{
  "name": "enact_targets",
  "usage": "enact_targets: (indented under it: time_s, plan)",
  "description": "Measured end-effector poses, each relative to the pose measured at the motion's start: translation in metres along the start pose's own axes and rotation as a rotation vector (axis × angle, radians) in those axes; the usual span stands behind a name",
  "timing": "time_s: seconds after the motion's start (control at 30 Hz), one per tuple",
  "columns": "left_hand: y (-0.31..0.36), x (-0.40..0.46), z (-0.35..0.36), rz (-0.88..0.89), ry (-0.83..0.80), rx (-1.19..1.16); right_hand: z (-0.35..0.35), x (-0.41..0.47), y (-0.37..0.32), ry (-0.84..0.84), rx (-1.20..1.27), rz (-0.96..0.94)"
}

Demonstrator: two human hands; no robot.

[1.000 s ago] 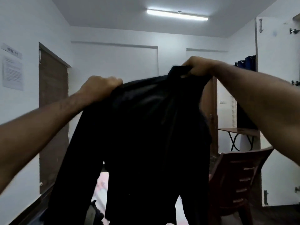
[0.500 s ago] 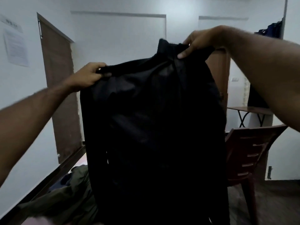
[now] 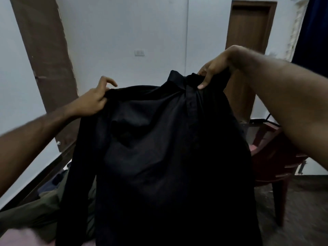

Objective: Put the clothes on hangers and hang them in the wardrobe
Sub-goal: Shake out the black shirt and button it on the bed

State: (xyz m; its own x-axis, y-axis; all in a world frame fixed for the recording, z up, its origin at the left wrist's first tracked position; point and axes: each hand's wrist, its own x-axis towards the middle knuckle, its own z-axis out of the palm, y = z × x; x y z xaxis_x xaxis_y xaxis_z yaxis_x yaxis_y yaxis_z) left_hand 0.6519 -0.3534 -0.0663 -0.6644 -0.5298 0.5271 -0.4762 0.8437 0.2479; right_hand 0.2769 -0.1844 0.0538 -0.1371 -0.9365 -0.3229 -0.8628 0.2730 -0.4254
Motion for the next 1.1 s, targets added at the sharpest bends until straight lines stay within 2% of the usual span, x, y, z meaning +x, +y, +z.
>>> enact_targets:
  time_s: [0.07, 0.1, 0.2, 0.23, 0.27, 0.33, 0.37, 0.47, 0.57, 0.67, 0.83, 1.0, 1.1]
  plan:
    - [-0.019, 0.012, 0.031, 0.051, 0.079, 0.199, -0.002, 0.052, 0.003, 0.025, -0.114, 0.044]
    - [-0.031, 0.02, 0.046, 0.059, 0.1, 0.35, -0.002, 0.084, 0.006, 0.125, -0.207, 0.043]
    - [-0.074, 0.047, 0.09, 0.031, 0.079, 0.713, 0.026, 0.188, 0.027, 0.744, -0.556, -0.03]
    - [-0.092, 0.055, 0.107, 0.001, 0.045, 0.826, 0.049, 0.218, 0.041, 0.876, -0.59, -0.056]
    - [-0.108, 0.062, 0.126, -0.054, 0.004, 0.928, 0.076, 0.245, 0.058, 0.916, -0.584, -0.077]
    - [-0.125, 0.063, 0.172, -0.157, -0.114, 1.042, 0.138, 0.283, 0.099, 0.762, -0.57, -0.06]
    - [-0.123, 0.058, 0.198, -0.154, -0.164, 0.998, 0.168, 0.292, 0.122, 0.639, -0.58, -0.027]
    - [-0.09, 0.02, 0.285, -0.021, -0.316, 0.664, 0.245, 0.285, 0.197, 0.362, -0.529, 0.064]
    - [-0.042, -0.045, 0.362, 0.124, -0.639, 0.369, 0.318, 0.241, 0.256, 0.237, -0.402, 0.045]
    - [0.001, -0.104, 0.398, 0.245, -0.859, 0.211, 0.385, 0.185, 0.282, 0.185, -0.24, 0.008]
    - [0.063, -0.167, 0.395, 0.263, -0.968, 0.062, 0.457, 0.101, 0.269, 0.197, -0.076, 0.157]
    - [0.105, -0.218, 0.382, 0.224, -1.082, 0.246, 0.495, 0.07, 0.236, 0.154, 0.001, 0.221]
    - [0.114, -0.232, 0.379, 0.168, -0.991, 0.367, 0.491, 0.077, 0.246, 0.245, 0.422, 0.241]
